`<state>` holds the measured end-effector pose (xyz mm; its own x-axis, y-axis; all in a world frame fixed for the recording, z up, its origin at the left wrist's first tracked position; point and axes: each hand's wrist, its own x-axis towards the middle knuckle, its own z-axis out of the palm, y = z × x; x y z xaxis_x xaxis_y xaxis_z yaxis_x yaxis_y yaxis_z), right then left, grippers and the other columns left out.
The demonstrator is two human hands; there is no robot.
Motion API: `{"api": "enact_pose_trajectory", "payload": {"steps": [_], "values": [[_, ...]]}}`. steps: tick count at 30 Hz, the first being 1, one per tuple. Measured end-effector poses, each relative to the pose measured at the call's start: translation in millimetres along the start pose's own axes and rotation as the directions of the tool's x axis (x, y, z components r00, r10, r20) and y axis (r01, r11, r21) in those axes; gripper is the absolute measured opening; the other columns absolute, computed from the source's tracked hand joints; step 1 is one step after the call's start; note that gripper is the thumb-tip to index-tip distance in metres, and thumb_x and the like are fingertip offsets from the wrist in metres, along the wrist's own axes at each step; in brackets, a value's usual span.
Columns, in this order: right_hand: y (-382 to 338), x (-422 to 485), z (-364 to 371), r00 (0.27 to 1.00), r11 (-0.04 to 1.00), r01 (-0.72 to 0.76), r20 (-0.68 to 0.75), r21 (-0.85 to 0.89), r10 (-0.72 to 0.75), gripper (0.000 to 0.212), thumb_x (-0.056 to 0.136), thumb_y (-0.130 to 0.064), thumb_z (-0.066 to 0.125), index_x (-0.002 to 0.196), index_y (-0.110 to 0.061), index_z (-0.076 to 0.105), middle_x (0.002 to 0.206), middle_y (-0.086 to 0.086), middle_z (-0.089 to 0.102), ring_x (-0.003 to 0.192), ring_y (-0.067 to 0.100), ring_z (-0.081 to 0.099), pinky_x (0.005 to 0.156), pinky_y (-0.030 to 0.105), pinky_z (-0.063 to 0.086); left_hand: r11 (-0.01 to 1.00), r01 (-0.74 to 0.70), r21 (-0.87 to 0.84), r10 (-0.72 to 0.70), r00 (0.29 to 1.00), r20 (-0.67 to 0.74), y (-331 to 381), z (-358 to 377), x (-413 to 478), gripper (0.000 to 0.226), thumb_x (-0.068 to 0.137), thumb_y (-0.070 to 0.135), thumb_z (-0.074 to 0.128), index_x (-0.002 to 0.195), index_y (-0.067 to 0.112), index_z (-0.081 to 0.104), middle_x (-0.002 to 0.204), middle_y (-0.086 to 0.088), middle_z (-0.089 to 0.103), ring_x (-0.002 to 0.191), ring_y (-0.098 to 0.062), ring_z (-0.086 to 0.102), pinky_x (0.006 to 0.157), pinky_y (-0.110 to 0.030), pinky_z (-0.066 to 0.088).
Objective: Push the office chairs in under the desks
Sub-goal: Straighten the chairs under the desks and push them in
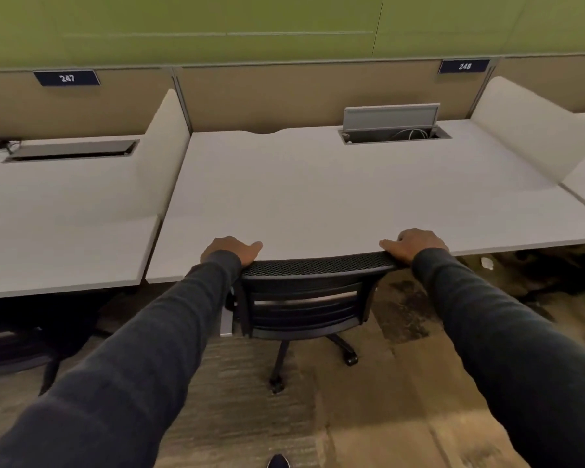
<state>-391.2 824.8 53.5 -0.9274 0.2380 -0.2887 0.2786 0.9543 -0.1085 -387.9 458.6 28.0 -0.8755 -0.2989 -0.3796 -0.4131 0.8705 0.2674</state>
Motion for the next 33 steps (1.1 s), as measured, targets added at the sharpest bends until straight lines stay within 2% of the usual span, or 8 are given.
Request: {"api": "enact_pose_trajectory", "payload": {"steps": [8,13,20,24,28,33], "values": [[53,1,-1,0.996,0.996,0.066,-0.062,0.063,-0.062,0.05,0.095,-0.055,0.045,0.107,-0.012,0.068,0.105,0.011,0.066,0.093,0.028,0.058,0.074,0.034,0.044,0.997,0.081,-0.018,-0.082,0.996,-0.044,38,21,-36,0.088,0.08,0.08,0.051,0.127,0.007,0.061,0.126,-0.013,0.064,0.111,-0.032,0.06,0.076,-0.034,0.042],[90,7,-5,0.994,0.994,0.076,-0.088,0.079,-0.069,0.051,0.093,-0.057,0.044,0.105,-0.014,0.069,0.105,0.011,0.066,0.095,0.029,0.058,0.077,0.035,0.047,0.994,0.112,-0.006,-0.112,0.993,-0.046,67,32,-57,0.089,0.078,0.081,0.054,0.127,0.007,0.06,0.125,-0.013,0.063,0.111,-0.031,0.06,0.077,-0.034,0.043],[138,21,-14,0.992,0.995,0.07,-0.112,0.064,-0.062,0.05,0.093,-0.058,0.044,0.104,-0.015,0.068,0.104,0.011,0.066,0.095,0.029,0.058,0.075,0.035,0.046,0.995,0.097,-0.028,-0.098,0.994,-0.044,111,51,-74,0.091,0.076,0.081,0.057,0.129,0.007,0.059,0.13,-0.013,0.062,0.116,-0.031,0.059,0.082,-0.034,0.043],[160,32,-22,0.992,0.996,0.065,-0.116,0.068,-0.057,0.051,0.093,-0.059,0.045,0.101,-0.014,0.069,0.104,0.012,0.066,0.096,0.029,0.058,0.079,0.037,0.049,0.996,0.084,-0.04,-0.085,0.996,-0.029,136,58,-75,0.091,0.076,0.081,0.057,0.13,0.008,0.059,0.129,-0.012,0.062,0.114,-0.031,0.059,0.081,-0.033,0.044],[182,43,-29,0.992,0.997,0.035,-0.12,0.066,-0.027,0.051,0.093,-0.059,0.046,0.096,-0.014,0.069,0.095,0.009,0.065,0.088,0.027,0.058,0.073,0.035,0.045,0.997,0.06,-0.053,-0.061,0.998,-0.02,161,65,-73,0.092,0.076,0.081,0.057,0.13,0.007,0.058,0.129,-0.012,0.062,0.114,-0.031,0.059,0.081,-0.034,0.045],[205,60,-38,0.994,0.996,0.004,-0.114,0.092,0.006,0.049,0.092,-0.06,0.048,0.094,-0.015,0.067,0.094,0.008,0.065,0.089,0.027,0.059,0.081,0.038,0.051,0.997,0.038,-0.065,-0.039,0.999,-0.019,192,72,-66,0.092,0.075,0.081,0.058,0.13,0.007,0.059,0.13,-0.012,0.061,0.115,-0.031,0.06,0.078,-0.033,0.043]]}}
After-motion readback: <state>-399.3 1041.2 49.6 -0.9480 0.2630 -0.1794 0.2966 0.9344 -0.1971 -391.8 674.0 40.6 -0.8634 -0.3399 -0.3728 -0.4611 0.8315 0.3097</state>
